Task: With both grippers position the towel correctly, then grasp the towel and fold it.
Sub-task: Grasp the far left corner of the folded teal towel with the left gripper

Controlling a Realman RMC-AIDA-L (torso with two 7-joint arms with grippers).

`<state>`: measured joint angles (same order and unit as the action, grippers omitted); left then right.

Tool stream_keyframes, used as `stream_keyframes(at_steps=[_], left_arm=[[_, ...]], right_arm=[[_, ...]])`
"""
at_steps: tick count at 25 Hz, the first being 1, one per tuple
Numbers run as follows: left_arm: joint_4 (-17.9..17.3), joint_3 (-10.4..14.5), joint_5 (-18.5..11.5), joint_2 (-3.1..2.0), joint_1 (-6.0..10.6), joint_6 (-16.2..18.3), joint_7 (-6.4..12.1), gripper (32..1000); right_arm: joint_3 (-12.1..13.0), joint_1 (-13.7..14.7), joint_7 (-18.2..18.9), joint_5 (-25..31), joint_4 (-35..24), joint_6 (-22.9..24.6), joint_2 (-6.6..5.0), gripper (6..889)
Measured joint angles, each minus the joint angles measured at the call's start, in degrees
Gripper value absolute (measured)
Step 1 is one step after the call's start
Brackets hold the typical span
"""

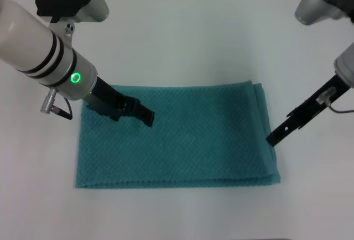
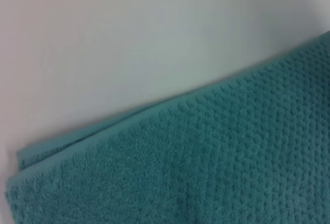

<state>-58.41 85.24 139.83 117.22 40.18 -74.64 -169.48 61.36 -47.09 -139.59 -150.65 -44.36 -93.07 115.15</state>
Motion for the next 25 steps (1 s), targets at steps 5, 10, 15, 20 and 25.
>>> stream_keyframes(at_steps=[5, 10, 15, 20, 25], left_arm=[[-0.03, -0.06, 0.12, -0.07, -0.21, -0.34, 0.01, 855], [-0.04, -0.77, 1.13, -0.14, -0.56, -0.62, 0.07, 853], [-0.18, -2.26, 4.55, -0.19, -0.69, -1.96, 0.09, 851], [-1.66, -3.46, 9.83, -0.14, -0.75, -2.82, -0.94, 848], [-3.44, -3.16, 15.48, 0.35, -0.72, -4.07, -1.83, 846]], right_arm=[[-0.93, 1.98, -1.34, -0.03, -5.63, -1.27, -0.02, 876], [-4.20, 2.79, -1.18, 0.17, -8.02, -1.55, -0.04, 874], [-5.27, 3.75, -0.97, 0.43, -9.90, -1.58, -0.08, 874], [-5.30, 3.85, -0.97, 0.48, -10.34, -1.80, -0.10, 874], [-5.28, 3.85, -0.97, 0.50, -10.37, -1.74, -0.10, 874]])
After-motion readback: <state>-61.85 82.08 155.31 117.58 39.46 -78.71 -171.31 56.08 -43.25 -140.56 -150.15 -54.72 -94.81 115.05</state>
